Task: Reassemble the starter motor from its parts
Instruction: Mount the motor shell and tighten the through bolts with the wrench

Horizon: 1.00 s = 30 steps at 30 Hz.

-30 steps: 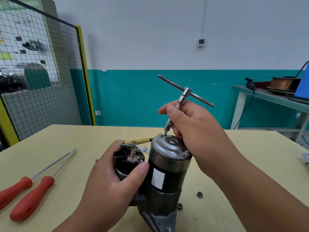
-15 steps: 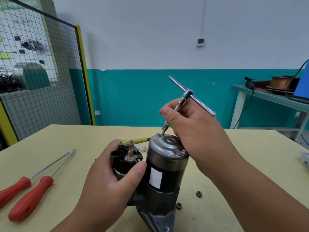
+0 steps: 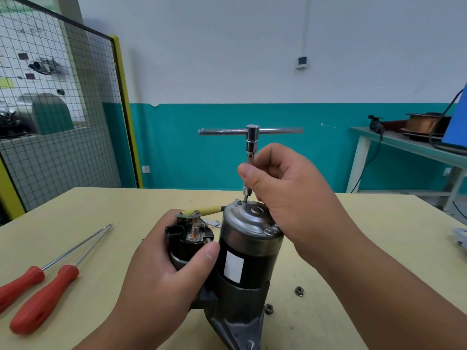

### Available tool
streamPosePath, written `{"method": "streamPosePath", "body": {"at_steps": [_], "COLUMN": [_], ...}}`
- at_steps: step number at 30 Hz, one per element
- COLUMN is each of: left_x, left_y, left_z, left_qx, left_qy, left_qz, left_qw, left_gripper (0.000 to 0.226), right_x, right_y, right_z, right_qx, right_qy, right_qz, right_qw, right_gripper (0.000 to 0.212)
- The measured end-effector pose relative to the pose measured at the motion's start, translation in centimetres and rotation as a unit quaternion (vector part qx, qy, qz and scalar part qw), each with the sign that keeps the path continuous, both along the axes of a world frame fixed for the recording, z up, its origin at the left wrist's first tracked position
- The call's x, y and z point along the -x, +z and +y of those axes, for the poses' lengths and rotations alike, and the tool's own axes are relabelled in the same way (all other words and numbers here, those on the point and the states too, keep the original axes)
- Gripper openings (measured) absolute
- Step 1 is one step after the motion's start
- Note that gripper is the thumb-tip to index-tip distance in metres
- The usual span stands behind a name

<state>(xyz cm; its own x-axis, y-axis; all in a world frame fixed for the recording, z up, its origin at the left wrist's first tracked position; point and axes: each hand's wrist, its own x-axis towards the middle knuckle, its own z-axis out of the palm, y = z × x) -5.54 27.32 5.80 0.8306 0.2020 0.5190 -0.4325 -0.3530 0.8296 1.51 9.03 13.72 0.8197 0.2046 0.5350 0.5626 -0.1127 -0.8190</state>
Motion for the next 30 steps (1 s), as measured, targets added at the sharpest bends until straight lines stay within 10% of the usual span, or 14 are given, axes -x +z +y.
{"method": "streamPosePath", "body": {"at_steps": [30], "left_x": [0.05], "left_y": [0.44], "left_z": [-0.05], "left_qx": [-0.003], "left_qy": [0.014], "left_qz": [-0.015], "left_qw": [1.0], "left_gripper": [0.034], "right_x": [0.34], "right_y": [-0.05], "right_z": [0.18], "right_qx": [-0.024], "right_qy": [-0.01], "right_qz": [0.019], "right_qw": [0.999], "right_gripper": [0.024]}}
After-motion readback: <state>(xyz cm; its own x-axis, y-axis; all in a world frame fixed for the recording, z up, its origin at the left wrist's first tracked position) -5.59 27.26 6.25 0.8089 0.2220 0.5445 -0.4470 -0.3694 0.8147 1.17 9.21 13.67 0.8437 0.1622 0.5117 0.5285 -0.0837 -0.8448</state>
